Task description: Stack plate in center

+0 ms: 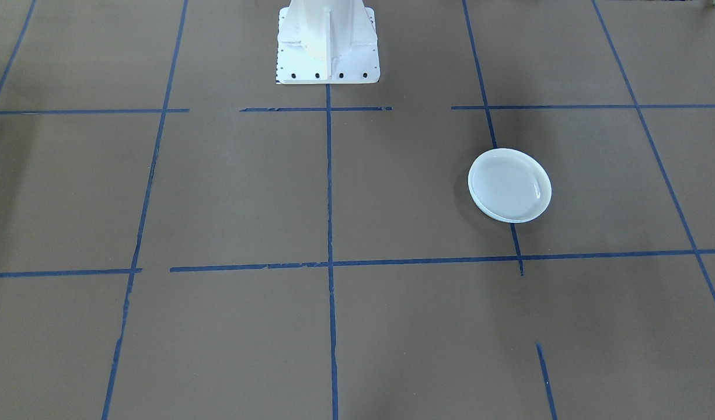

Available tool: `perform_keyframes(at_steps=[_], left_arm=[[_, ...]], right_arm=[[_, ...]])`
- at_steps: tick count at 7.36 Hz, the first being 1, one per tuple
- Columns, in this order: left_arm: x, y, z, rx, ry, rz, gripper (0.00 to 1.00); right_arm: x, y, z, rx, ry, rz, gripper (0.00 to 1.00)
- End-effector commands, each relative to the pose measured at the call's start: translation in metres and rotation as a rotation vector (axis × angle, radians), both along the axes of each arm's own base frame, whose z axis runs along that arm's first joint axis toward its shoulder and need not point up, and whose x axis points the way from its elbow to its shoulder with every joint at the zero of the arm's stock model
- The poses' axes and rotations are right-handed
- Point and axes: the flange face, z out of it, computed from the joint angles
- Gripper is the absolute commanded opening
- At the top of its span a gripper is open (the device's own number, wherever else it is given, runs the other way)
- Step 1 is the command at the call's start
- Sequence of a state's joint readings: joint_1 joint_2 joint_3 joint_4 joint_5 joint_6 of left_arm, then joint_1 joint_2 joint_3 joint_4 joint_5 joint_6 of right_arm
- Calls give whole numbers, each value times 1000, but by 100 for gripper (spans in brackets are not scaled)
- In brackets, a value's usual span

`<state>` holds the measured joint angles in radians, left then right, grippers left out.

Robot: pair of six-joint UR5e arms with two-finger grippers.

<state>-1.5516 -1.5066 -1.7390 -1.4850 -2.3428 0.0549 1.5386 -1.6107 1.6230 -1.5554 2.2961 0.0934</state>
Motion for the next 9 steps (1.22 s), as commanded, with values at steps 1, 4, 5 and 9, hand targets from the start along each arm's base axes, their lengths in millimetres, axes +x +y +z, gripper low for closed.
perform_keyframes(at_steps=[1, 4, 5, 9], left_arm=[[1, -1, 1, 0, 0, 2, 100], [2, -1, 1, -6, 7, -1, 100], [2, -1, 1, -4, 9, -1, 100], [2, 0, 16, -34, 8, 0, 100]], right_arm=[[1, 0, 0, 0, 0, 2, 100], [0, 0, 0, 1, 0, -1, 100], [0, 0, 0, 0, 0, 0, 100], [0, 0, 0, 1, 0, -1, 100]])
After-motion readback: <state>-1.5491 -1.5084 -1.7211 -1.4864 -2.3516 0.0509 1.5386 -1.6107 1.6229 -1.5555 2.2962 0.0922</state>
